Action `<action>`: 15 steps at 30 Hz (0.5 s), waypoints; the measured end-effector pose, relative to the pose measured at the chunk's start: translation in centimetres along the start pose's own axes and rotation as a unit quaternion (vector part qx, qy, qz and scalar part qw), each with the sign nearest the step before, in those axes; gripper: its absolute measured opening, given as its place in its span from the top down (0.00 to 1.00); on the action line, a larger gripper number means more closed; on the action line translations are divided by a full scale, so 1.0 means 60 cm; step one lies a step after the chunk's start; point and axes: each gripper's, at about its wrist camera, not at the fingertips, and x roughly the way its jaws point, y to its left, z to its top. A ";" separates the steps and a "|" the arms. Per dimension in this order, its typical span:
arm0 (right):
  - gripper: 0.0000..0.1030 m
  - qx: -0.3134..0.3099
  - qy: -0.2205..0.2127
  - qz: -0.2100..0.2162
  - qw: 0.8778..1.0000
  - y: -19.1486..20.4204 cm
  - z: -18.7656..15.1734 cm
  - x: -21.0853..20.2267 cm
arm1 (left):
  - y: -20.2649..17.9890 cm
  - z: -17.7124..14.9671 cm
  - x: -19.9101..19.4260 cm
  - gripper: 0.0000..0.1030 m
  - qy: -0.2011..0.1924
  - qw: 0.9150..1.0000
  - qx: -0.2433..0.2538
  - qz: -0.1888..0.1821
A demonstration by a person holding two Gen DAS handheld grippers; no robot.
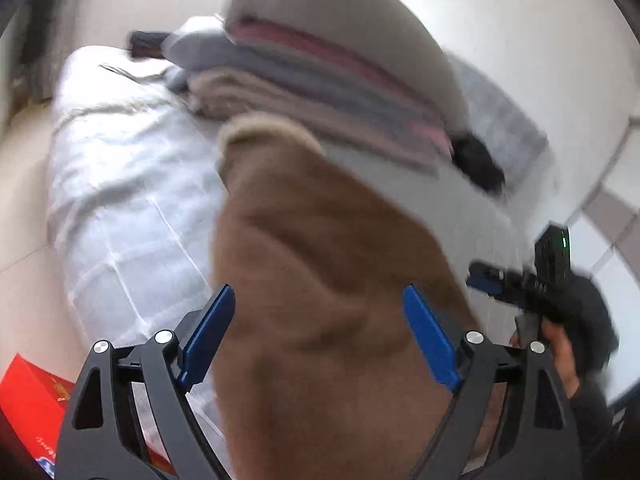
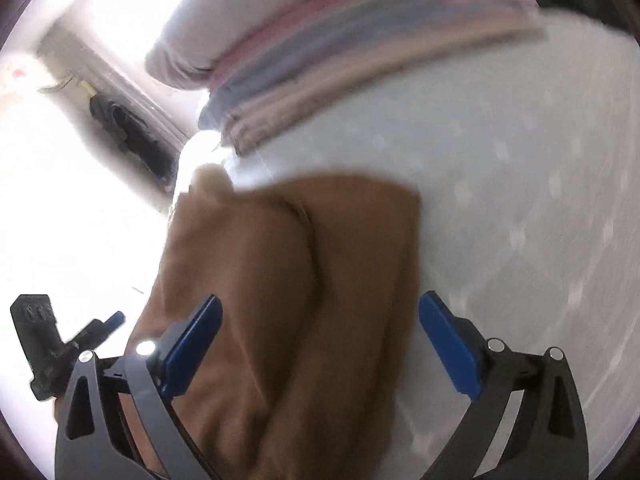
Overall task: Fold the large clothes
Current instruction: 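Open both tools and lift them off the folded jacket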
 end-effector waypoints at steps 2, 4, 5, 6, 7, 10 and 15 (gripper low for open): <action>0.08 -0.061 0.011 -0.052 0.997 0.034 0.030 0.036 | 0.030 0.017 0.006 0.21 -0.008 0.999 -0.048 -0.012; 0.08 -0.101 0.064 -0.124 0.985 0.033 0.038 0.099 | 0.043 0.015 0.020 0.21 0.007 0.998 -0.069 -0.014; 0.07 -0.073 0.103 -0.107 0.986 0.002 0.034 0.136 | 0.042 0.007 0.031 0.21 0.022 0.997 -0.068 -0.013; 0.07 -0.010 0.129 -0.068 0.989 -0.047 0.025 0.150 | 0.036 -0.002 0.037 0.21 0.032 0.997 -0.063 -0.013; 0.06 0.039 0.135 -0.031 0.990 -0.080 0.020 0.155 | 0.030 -0.010 0.048 0.21 0.044 0.998 -0.053 -0.012; 0.07 0.038 0.124 -0.029 0.991 -0.066 0.014 0.136 | -0.002 -0.030 0.058 0.21 0.056 0.998 0.001 0.017; 0.07 -0.025 0.044 -0.036 0.998 0.013 -0.016 -0.005 | 0.003 -0.037 0.047 0.21 0.048 0.999 -0.015 0.013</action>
